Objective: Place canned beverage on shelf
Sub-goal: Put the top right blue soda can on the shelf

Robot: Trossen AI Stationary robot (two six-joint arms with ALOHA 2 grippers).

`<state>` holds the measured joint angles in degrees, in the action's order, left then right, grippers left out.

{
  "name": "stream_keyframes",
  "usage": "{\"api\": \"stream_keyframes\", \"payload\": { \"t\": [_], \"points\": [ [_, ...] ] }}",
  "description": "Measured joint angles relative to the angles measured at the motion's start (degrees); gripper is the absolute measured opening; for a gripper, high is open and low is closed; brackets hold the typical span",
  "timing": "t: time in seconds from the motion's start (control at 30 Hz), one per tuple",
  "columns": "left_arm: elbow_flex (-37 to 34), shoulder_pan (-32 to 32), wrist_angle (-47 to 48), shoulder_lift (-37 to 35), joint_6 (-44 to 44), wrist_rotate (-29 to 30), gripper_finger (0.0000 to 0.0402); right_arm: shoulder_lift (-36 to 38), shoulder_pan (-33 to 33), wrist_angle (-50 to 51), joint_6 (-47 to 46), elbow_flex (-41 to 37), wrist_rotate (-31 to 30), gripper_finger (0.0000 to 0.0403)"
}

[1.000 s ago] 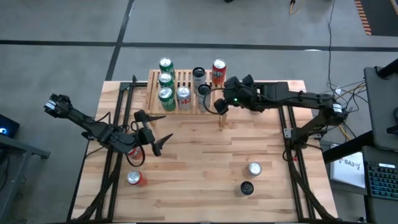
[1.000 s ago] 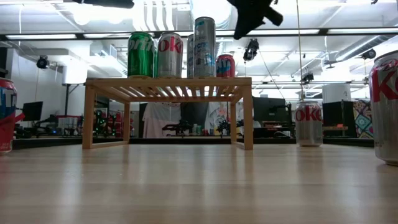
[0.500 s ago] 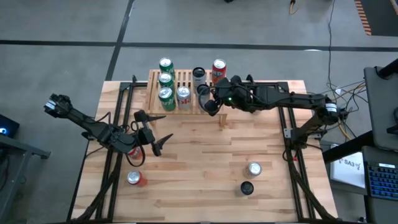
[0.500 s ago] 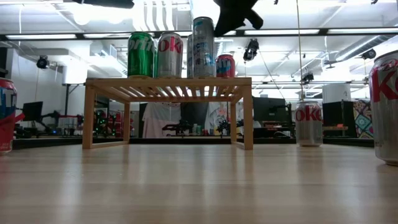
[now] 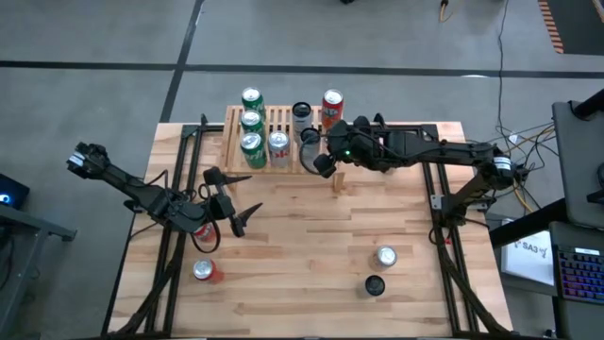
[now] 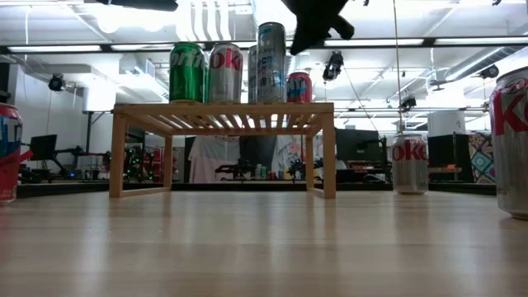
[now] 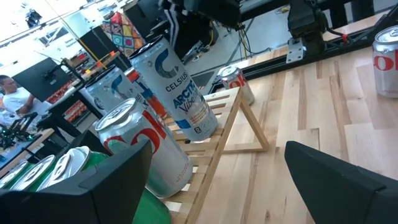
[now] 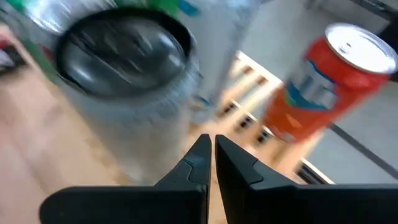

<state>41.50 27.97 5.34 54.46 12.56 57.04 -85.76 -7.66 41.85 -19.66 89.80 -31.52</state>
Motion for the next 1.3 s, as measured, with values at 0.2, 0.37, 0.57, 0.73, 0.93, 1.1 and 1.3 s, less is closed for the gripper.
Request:
{"api": "stream_keyframes", "payload": {
  "t": [0.2,0.37,0.57,0.73,0.93,1.1,1.3],
  "points": [
    [0.0,0.0,0.02,0.0,0.0,0.0,0.0352,0.02,-0.26,4.13,-3.57,-1.91,-2.87,0.0012],
    [0.0,0.0,0.02,0.0,-0.02,0.0,0.0352,0.04,-0.22,-1.07,-3.26,-5.74,-2.94,0.0012],
    [0.0,0.0,0.02,0.0,-0.02,0.0,0.0352,-0.14,-0.24,-7.57,-1.59,-8.8,-1.29,0.0012],
    [0.0,0.0,0.04,0.0,-0.02,0.0,0.0352,-0.5,-0.24,-9.85,-1.36,-9.93,-0.68,0.0012],
    [0.0,0.0,0.04,0.0,-0.02,0.0,0.0352,-1.43,-0.24,-12.53,-1.33,-10.23,0.49,0.0012],
    [0.0,0.0,0.04,0.0,-0.02,0.0,0.0352,-2.81,-0.26,-14.72,-1.17,-10.23,0.45,0.0012],
    [0.0,0.0,0.08,0.0,-0.01,0.0,0.0352,-4.54,-0.31,-17.46,-0.27,-10.21,-0.2,0.0012]
  ]
}}
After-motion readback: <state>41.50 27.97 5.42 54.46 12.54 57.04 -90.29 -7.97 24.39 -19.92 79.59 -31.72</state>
